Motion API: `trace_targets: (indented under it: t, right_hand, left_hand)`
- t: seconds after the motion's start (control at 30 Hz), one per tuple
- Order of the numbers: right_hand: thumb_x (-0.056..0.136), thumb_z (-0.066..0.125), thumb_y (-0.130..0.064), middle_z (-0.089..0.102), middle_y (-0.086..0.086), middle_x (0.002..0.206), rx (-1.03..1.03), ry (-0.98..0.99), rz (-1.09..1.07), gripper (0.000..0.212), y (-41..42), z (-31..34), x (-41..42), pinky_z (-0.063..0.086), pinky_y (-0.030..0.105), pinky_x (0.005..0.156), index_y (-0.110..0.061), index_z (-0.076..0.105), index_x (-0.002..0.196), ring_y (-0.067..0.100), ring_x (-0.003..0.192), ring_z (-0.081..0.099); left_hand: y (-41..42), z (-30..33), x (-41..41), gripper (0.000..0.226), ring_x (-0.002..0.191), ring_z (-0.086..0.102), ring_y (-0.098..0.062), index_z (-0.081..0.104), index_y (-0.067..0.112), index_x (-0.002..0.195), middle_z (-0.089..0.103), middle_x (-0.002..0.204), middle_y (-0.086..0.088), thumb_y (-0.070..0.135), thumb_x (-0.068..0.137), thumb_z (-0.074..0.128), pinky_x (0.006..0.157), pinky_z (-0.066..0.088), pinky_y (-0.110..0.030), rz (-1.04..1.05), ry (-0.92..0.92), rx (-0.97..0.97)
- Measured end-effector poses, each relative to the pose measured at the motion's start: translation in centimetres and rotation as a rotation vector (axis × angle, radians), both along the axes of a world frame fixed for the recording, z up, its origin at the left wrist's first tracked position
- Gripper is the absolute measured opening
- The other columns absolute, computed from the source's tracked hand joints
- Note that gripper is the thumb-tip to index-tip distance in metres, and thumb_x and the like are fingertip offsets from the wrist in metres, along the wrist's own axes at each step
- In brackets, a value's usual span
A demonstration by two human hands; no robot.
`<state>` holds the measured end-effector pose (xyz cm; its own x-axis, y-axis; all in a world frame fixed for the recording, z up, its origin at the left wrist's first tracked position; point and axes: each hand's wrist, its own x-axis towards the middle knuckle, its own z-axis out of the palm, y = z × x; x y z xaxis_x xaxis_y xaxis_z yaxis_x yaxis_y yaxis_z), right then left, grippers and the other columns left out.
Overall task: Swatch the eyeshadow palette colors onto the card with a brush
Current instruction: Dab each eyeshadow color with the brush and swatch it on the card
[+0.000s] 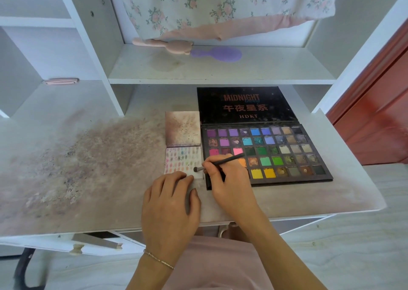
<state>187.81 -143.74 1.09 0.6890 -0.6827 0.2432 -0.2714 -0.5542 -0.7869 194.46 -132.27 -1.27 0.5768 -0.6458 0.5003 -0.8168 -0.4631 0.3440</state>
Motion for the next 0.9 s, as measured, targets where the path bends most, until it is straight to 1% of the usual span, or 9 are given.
trace_targets:
  t: [0.1, 0.2, 0.33, 0.5, 0.57, 0.63, 0.73, 0.83, 0.9]
  right_hand:
    - [0.091, 0.05, -0.016, 0.057, -0.009, 0.088, -0.011, -0.053, -0.033, 0.017, -0.1, 0.0, 0.1, 0.045, 0.017, 0.078, -0.01, 0.065, 0.098, 0.011, 0.088, 0.057]
    - [0.089, 0.046, -0.018, 0.057, -0.013, 0.086, 0.021, -0.173, -0.076, 0.021, -0.2, 0.1, -0.1, 0.042, 0.006, 0.074, -0.01, 0.065, 0.096, -0.003, 0.082, 0.055]
    - [0.088, 0.043, -0.022, 0.057, -0.015, 0.08, 0.075, -0.254, -0.115, 0.019, -0.3, 0.2, -0.5, 0.041, 0.006, 0.066, -0.017, 0.061, 0.093, 0.0, 0.075, 0.056]
    - [0.089, 0.039, -0.02, 0.055, -0.016, 0.087, 0.065, -0.309, -0.159, 0.016, -0.7, 0.3, -2.0, 0.042, 0.008, 0.07, -0.03, 0.053, 0.091, 0.0, 0.082, 0.055]
    - [0.089, 0.038, -0.019, 0.056, -0.014, 0.086, 0.059, -0.322, -0.21, 0.019, -1.4, 0.1, -3.2, 0.043, 0.007, 0.067, -0.035, 0.049, 0.089, 0.0, 0.081, 0.056]
    - [0.093, 0.038, -0.015, 0.055, -0.014, 0.083, 0.053, -0.321, -0.291, 0.024, -2.4, -0.1, -4.7, 0.043, 0.005, 0.065, -0.036, 0.048, 0.086, -0.005, 0.079, 0.056]
    - [0.096, 0.038, -0.009, 0.054, -0.012, 0.079, 0.064, -0.314, -0.44, 0.03, -4.0, -0.3, -6.9, 0.042, 0.003, 0.061, -0.033, 0.048, 0.082, -0.004, 0.073, 0.055]
    - [0.097, 0.037, -0.009, 0.051, -0.014, 0.078, 0.036, -0.289, -0.577, 0.018, -5.6, -0.3, -8.6, 0.037, -0.001, 0.058, -0.017, 0.05, 0.088, -0.005, 0.071, 0.052]
    - [0.097, 0.035, -0.011, 0.05, -0.016, 0.078, 0.032, -0.281, -0.645, 0.014, -6.5, -0.2, -9.6, 0.036, -0.002, 0.058, -0.013, 0.049, 0.093, -0.011, 0.07, 0.052]
  left_hand:
    - [0.0, 0.1, 0.0, 0.032, 0.091, 0.059, -0.026, 0.07, 0.013, 0.094, 0.066, 0.098, -0.003, 0.029, 0.082, 0.045, 0.077, 0.047, -0.037, -0.001, 0.007, 0.006]
    - [0.0, 0.2, -0.1, 0.032, 0.091, 0.06, -0.026, 0.07, 0.012, 0.094, 0.066, 0.098, -0.004, 0.029, 0.082, 0.045, 0.077, 0.047, -0.037, -0.004, 0.017, 0.017]
    - [0.1, 0.4, -0.1, 0.032, 0.091, 0.06, -0.026, 0.07, 0.012, 0.094, 0.066, 0.098, -0.004, 0.029, 0.082, 0.045, 0.077, 0.047, -0.037, -0.005, 0.023, 0.022]
    - [0.1, 0.3, -0.1, 0.033, 0.091, 0.06, -0.027, 0.07, 0.011, 0.094, 0.066, 0.097, -0.005, 0.029, 0.082, 0.044, 0.076, 0.047, -0.037, -0.006, 0.024, 0.017]
    - [0.0, 0.3, -0.1, 0.034, 0.09, 0.06, -0.027, 0.07, 0.011, 0.094, 0.066, 0.097, -0.005, 0.029, 0.082, 0.044, 0.076, 0.047, -0.037, -0.002, 0.025, 0.022]
    - [0.0, 0.3, -0.1, 0.035, 0.09, 0.06, -0.028, 0.07, 0.01, 0.094, 0.066, 0.097, -0.006, 0.03, 0.082, 0.043, 0.076, 0.048, -0.037, -0.003, 0.029, 0.024]
    - [0.0, 0.4, -0.2, 0.036, 0.089, 0.061, -0.029, 0.07, 0.01, 0.093, 0.067, 0.097, -0.007, 0.03, 0.082, 0.042, 0.076, 0.048, -0.037, -0.001, 0.026, 0.025]
    - [0.0, 0.5, -0.2, 0.037, 0.089, 0.061, -0.03, 0.07, 0.008, 0.093, 0.067, 0.096, -0.009, 0.03, 0.083, 0.042, 0.075, 0.049, -0.039, -0.005, 0.02, 0.021]
    - [0.0, 0.5, -0.2, 0.036, 0.089, 0.061, -0.031, 0.07, 0.008, 0.093, 0.067, 0.096, -0.009, 0.029, 0.082, 0.043, 0.074, 0.048, -0.039, -0.008, 0.023, 0.015]
